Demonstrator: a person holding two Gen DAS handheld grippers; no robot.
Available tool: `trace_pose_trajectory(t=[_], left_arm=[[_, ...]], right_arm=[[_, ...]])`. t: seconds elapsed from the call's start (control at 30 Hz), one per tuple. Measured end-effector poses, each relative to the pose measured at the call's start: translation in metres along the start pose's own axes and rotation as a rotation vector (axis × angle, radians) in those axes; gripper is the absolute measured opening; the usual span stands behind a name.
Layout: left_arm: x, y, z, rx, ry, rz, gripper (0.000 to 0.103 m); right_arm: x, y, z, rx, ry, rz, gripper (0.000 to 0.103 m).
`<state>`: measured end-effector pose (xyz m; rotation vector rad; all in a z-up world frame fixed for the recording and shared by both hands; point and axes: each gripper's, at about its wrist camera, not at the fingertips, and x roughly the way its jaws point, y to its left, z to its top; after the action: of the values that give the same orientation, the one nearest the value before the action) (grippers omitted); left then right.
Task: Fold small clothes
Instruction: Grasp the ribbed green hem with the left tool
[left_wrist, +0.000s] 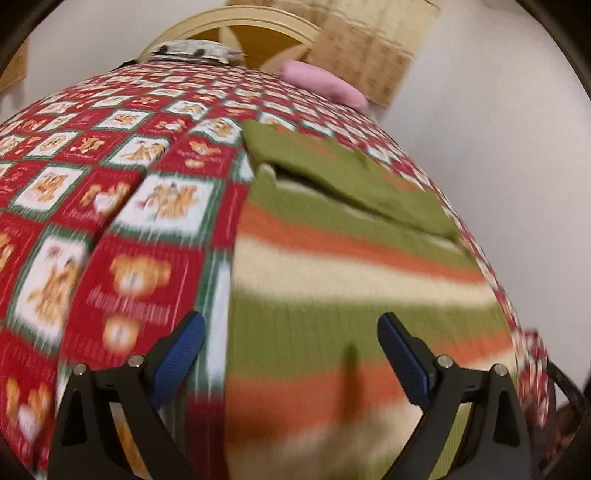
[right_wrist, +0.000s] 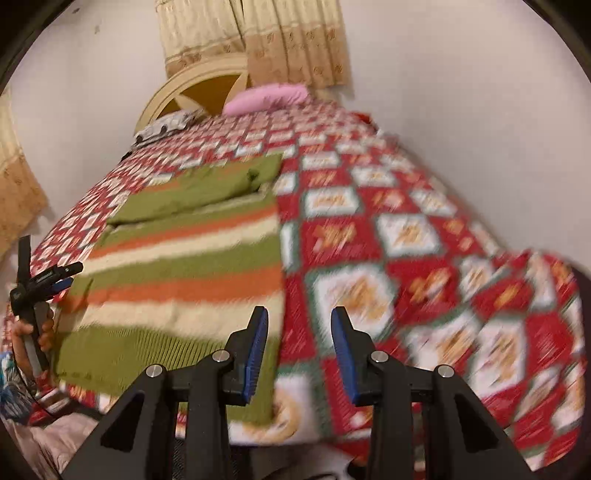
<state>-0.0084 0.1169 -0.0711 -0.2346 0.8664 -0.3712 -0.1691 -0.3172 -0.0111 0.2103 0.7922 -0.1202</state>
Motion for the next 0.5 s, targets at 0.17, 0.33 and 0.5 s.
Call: trace_pose_trajectory(t=[0.17,0.33,0.5], left_arm=[[-0.031,-0.013,-0.034,0.098,0.016,-0.033,0.097],[-0.039,-0.015,-0.060,0.148,0.054,-0.017,0.096],[-0.045,-0.006,-0.077,0.096,0.070,-0.045,0.084]], right_arm=[[0.025,0.015,-0.027,-0.008,0.070,0.079,0.037],[0.038,0.025,-0.042,-0.019,0.108,0.084,0.037],[0.045,0.034,-0.047,-0.048,0.124,0.071,0.046]])
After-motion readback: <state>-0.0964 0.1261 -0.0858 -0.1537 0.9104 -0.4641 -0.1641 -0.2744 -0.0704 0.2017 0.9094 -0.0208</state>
